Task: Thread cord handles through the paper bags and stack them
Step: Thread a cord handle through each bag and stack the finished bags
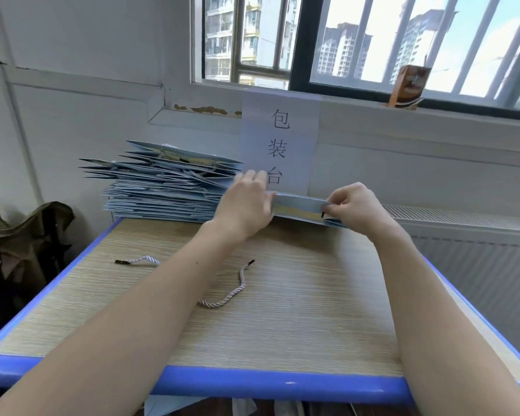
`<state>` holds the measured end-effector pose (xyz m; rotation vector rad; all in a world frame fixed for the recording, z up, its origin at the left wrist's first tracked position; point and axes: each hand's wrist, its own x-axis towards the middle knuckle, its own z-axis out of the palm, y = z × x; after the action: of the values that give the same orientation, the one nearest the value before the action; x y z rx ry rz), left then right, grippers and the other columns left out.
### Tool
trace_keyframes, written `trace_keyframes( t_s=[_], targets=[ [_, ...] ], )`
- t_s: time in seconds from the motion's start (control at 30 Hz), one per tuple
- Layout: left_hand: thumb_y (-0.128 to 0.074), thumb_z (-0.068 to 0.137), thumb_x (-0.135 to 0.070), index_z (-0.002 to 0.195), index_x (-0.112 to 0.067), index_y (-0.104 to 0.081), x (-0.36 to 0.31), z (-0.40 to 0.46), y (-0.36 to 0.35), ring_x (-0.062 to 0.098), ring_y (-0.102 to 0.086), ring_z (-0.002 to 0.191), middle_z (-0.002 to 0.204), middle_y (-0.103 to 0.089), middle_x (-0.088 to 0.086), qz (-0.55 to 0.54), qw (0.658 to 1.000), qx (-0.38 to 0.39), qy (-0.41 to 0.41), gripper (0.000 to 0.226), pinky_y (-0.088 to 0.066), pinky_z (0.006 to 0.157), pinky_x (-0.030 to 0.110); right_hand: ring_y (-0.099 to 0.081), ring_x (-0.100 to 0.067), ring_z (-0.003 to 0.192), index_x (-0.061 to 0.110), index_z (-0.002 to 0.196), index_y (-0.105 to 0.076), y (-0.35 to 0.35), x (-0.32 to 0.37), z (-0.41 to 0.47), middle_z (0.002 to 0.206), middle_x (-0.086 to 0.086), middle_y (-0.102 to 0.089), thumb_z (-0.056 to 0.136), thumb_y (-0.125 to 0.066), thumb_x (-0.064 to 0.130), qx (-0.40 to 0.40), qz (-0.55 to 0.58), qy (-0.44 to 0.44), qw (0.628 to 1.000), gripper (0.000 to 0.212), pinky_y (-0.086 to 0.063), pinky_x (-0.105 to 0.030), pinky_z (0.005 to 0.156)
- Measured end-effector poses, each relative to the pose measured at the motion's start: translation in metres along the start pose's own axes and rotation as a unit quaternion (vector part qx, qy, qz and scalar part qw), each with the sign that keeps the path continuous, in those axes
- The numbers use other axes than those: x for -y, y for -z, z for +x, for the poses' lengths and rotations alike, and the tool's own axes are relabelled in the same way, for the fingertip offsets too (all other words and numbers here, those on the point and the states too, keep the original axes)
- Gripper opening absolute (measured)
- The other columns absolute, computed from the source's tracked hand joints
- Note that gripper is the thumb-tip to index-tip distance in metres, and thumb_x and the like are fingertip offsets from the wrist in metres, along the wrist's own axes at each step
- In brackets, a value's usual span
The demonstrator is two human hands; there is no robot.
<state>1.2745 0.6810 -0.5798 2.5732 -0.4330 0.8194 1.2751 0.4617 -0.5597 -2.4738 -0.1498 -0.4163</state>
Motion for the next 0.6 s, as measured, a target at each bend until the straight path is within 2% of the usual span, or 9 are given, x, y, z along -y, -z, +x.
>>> trace_keyframes(
  t_s=[0.07, 0.17, 0.27, 0.37, 0.47, 0.6],
  targets=[
    [-0.057, 0.098, -0.039, 0.113, -0.004, -0.054, 0.003, -0.001, 0.003, 0.027, -0.05, 0.106, 0.112, -0.054, 0.013, -0.005, 0.999, 0.021, 0.038, 0.038, -0.044, 0.093, 0.037, -0.054, -0.014, 0.066, 0.009, 0.079, -0.074, -0.002, 0.0, 0.002, 0.072, -0.004, -0.063, 0.093, -0.067, 0.015, -0.033, -0.008, -0.004, 0.999, 0.016, -0.04, -0.021, 0.054],
    [-0.068, 0.092, -0.034, 0.119, -0.003, -0.052, 0.001, -0.003, 0.002, 0.028, -0.05, 0.113, 0.12, -0.053, 0.015, 0.012, 0.998, 0.024, 0.059, 0.044, -0.042, 0.095, 0.035, -0.053, -0.016, 0.069, 0.011, 0.081, -0.073, -0.004, 0.001, 0.004, 0.076, -0.004, -0.062, 0.093, -0.066, 0.016, -0.055, 0.001, -0.014, 0.998, 0.015, -0.04, -0.022, 0.055],
    [-0.065, 0.094, -0.037, 0.124, -0.003, -0.053, 0.001, -0.005, -0.003, 0.029, -0.049, 0.12, 0.124, -0.055, 0.015, 0.058, 0.995, 0.041, 0.07, 0.046, -0.042, 0.096, 0.035, -0.054, -0.016, 0.071, 0.009, 0.083, -0.074, -0.004, 0.001, 0.004, 0.078, -0.004, -0.063, 0.094, -0.066, 0.016, -0.047, 0.003, -0.007, 0.999, 0.015, -0.041, -0.022, 0.057],
    [-0.06, 0.095, -0.046, 0.124, -0.005, -0.053, -0.002, -0.005, -0.01, 0.028, -0.047, 0.121, 0.124, -0.052, 0.013, 0.083, 0.995, 0.023, 0.052, 0.051, -0.042, 0.096, 0.035, -0.052, -0.011, 0.067, 0.009, 0.082, -0.073, -0.003, 0.003, 0.002, 0.075, -0.003, -0.062, 0.094, -0.067, 0.016, -0.04, 0.01, -0.008, 0.999, 0.016, -0.04, -0.022, 0.056],
    [-0.06, 0.096, -0.039, 0.119, -0.008, -0.052, -0.004, -0.004, -0.014, 0.028, -0.053, 0.113, 0.119, -0.055, 0.011, 0.085, 0.996, 0.001, 0.027, 0.039, -0.043, 0.088, 0.034, -0.051, -0.012, 0.064, 0.006, 0.084, -0.075, -0.005, 0.005, 0.001, 0.071, -0.004, -0.061, 0.093, -0.069, 0.016, -0.039, 0.026, -0.009, 0.999, 0.015, -0.039, -0.024, 0.055],
    [-0.049, 0.096, -0.012, 0.098, -0.01, -0.051, -0.006, -0.004, -0.011, 0.031, -0.061, 0.094, 0.104, -0.065, 0.013, 0.045, 0.999, -0.011, 0.02, 0.003, -0.037, 0.07, 0.032, -0.051, -0.013, 0.063, 0.004, 0.086, -0.076, -0.006, 0.004, 0.002, 0.069, -0.004, -0.061, 0.092, -0.069, 0.016, -0.027, 0.029, -0.021, 0.999, 0.015, -0.039, -0.024, 0.055]
  ],
)
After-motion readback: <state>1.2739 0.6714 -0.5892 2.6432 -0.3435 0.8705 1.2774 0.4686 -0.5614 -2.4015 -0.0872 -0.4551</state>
